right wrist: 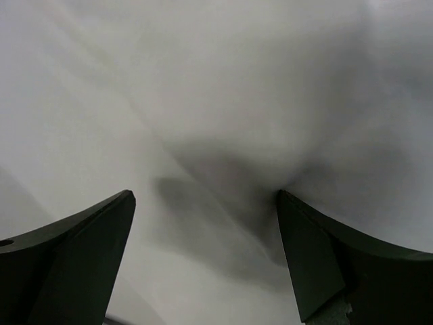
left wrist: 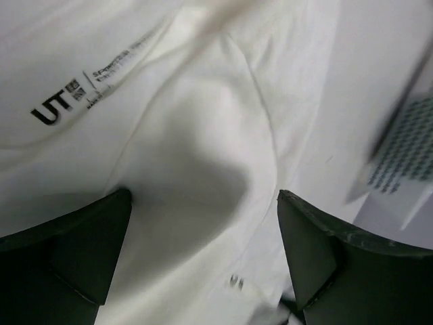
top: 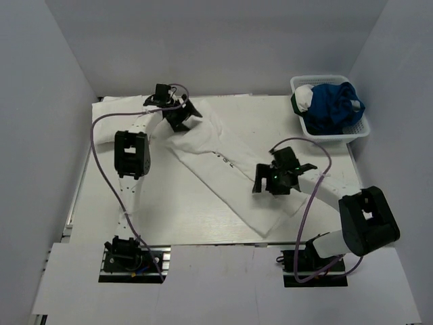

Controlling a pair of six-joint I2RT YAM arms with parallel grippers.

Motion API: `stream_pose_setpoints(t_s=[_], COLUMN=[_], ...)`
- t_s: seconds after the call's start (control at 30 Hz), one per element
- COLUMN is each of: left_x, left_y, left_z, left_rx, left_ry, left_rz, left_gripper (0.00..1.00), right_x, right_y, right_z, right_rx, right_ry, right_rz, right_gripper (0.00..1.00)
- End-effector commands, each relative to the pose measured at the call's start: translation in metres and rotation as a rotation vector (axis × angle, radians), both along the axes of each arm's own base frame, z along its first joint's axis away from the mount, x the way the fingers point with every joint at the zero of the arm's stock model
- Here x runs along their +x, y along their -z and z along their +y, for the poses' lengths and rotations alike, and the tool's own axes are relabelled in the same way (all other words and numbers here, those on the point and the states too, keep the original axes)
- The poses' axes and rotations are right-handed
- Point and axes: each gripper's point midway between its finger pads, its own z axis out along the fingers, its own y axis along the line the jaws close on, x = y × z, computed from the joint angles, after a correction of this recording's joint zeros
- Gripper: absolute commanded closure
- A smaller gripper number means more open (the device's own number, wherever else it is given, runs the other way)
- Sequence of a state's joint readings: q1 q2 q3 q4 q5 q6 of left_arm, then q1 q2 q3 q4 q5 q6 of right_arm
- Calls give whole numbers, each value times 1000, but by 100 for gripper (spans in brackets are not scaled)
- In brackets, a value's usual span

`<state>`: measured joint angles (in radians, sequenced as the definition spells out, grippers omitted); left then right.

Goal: Fold and stack the t-shirts

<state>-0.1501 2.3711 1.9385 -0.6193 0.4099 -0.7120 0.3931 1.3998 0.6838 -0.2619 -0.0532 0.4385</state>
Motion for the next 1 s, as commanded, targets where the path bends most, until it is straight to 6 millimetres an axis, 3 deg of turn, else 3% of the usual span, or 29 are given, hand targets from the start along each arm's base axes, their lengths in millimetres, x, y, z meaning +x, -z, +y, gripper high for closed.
stream_pose_setpoints(t_s=[0.0, 0.03, 0.07, 0.13, 0.17, 0.2, 0.23, 0.3, 0.33, 0.43, 0.57, 0.6, 0.67, 0.7, 0.73, 0.77, 0.8, 0.83, 0.87, 0.9, 0.93, 0.97], left_x=[70, 92, 93, 112, 116, 130, 129, 136, 141, 144, 151, 149, 156, 159, 161, 163, 166, 162, 156, 147, 136, 127], left_y=[65, 38, 49, 49, 49, 36, 60, 67, 59, 72, 54, 54, 16, -1, -17, -57, -86, -106, -154, -178, -200, -207], left_z=[-52, -74, -88, -106, -115, -118, -124, -122, -122, -119, -115, -115, -113, -112, -112, -113, -106, -109, -102, -104, -106, -103], left_rx=[-89, -197, -248, -375, -388, -394, -386, -406, -429, -389, -390, -387, -381, -378, -381, -398, -399, -414, -432, -444, -449, -419], left_ry=[87, 88, 85, 22, 2, -44, -65, -112, -133, -187, -217, -218, -220, -221, -214, -210, -190, -168, -145, -112, -70, -61], left_rz=[-139, -213, -218, -321, -350, -405, -377, -390, -409, -411, -446, -438, -496, -527, -553, -593, -653, -662, -713, -737, -757, -739], left_gripper=[0, 0, 0, 0, 0, 0, 0, 0, 0, 0, 0, 0, 0, 0, 0, 0, 0, 0, 0, 0, 0, 0], right_x=[-85, -98, -120, -157, -161, -161, -160, -160, -162, -160, -153, -147, -150, -142, -141, -132, -127, -120, -113, -112, -113, -114], right_y=[6, 7, 8, 7, 14, 8, 5, 5, 7, 9, 1, -10, -23, -44, -52, -57, -78, -86, -96, -110, -108, -120], right_z=[39, 47, 60, 77, 76, 87, 93, 109, 108, 117, 126, 133, 146, 163, 168, 173, 175, 176, 172, 170, 167, 164], right_rx=[96, 121, 141, 137, 92, 66, 66, 50, 27, 5, -12, 9, 76, 154, 180, 177, 205, 209, 190, 210, 213, 231], right_ry=[-306, -382, -494, -667, -723, -788, -820, -930, -943, -1008, -1038, -1032, -1046, -1022, -1020, -996, -969, -951, -922, -916, -905, -899], right_rz=[297, 344, 395, 475, 472, 459, 441, 411, 428, 417, 308, 243, 197, 87, 53, -14, -83, -128, -190, -237, -243, -286], right_gripper=[10, 10, 10, 10, 10, 10, 10, 16, 16, 18, 10, 10, 10, 10, 10, 10, 10, 10, 10, 10, 10, 10])
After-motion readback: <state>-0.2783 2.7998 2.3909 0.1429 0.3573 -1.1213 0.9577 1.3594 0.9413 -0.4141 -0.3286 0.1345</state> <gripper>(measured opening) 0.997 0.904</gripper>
